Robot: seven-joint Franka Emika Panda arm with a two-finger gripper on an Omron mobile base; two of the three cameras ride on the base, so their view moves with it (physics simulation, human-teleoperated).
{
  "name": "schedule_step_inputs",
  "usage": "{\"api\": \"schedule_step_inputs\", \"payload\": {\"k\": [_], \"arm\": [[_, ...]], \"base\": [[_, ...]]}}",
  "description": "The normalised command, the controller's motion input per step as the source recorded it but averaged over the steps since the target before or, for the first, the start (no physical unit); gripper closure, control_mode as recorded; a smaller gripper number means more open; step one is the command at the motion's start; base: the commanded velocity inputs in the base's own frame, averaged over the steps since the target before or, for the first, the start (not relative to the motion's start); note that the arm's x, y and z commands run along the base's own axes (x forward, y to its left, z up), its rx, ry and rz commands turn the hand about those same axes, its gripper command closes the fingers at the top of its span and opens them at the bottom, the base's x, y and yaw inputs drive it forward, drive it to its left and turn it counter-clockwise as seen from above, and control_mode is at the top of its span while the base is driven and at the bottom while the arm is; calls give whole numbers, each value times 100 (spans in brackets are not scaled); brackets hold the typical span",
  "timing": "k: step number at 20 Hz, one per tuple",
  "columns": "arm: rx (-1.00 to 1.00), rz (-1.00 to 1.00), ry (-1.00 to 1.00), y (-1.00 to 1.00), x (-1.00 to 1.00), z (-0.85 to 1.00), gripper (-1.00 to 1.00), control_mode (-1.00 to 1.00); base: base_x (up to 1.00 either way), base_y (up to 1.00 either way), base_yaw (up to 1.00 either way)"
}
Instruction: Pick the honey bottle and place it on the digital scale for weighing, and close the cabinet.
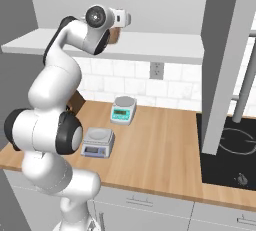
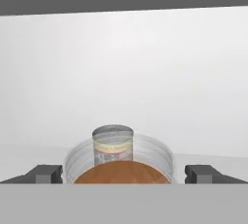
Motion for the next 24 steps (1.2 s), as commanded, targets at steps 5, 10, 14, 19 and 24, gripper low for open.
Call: {"api": "schedule_step_inputs", "payload": {"k": [5,10,14,19,24], "arm": [[0,2,0,0,21,-29,100,-100],[0,3,0,0,1,-14,100,-100],[0,2,-5,-12,-49,6,100,-100],[0,3,-16,-3,-87,20,100,-100],[0,4,-6,-1,-99,5,100,-100]], "base": [[0,0,0],[0,0,0],[0,0,0],[0,0,0],[0,0,0]]}}
